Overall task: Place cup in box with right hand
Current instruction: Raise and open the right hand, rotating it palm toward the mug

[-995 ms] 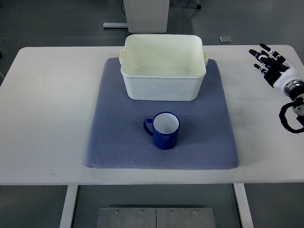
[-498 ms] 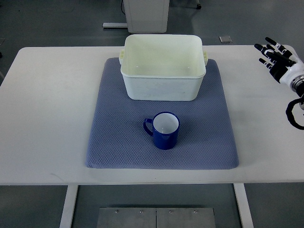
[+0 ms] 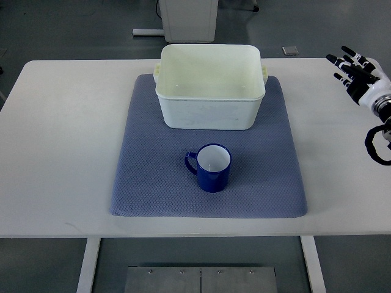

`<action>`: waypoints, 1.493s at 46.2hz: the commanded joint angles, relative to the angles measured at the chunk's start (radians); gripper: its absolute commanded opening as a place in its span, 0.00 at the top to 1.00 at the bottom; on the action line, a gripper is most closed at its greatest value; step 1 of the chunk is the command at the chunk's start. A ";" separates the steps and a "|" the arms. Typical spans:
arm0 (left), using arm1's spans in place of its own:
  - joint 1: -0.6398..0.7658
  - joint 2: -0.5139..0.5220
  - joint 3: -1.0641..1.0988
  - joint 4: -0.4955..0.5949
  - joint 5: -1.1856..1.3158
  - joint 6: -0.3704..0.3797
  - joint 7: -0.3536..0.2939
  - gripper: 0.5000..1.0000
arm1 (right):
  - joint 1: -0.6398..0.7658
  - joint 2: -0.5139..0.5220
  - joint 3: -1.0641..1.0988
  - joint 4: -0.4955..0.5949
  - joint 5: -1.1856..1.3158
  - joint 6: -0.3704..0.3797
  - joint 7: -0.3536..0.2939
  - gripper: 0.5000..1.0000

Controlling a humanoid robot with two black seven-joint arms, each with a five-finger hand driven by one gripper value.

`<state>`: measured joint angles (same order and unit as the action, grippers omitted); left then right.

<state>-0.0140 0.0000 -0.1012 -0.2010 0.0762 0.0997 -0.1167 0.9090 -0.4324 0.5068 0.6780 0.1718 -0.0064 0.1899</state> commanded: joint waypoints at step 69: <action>0.000 0.000 0.000 0.000 0.000 0.000 0.000 0.00 | -0.096 -0.135 -0.027 0.370 -0.330 -0.053 0.226 0.00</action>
<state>-0.0138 0.0000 -0.1013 -0.2009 0.0762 0.0997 -0.1165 0.8228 -0.5492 0.4842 1.0397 -0.1487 -0.0596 0.4062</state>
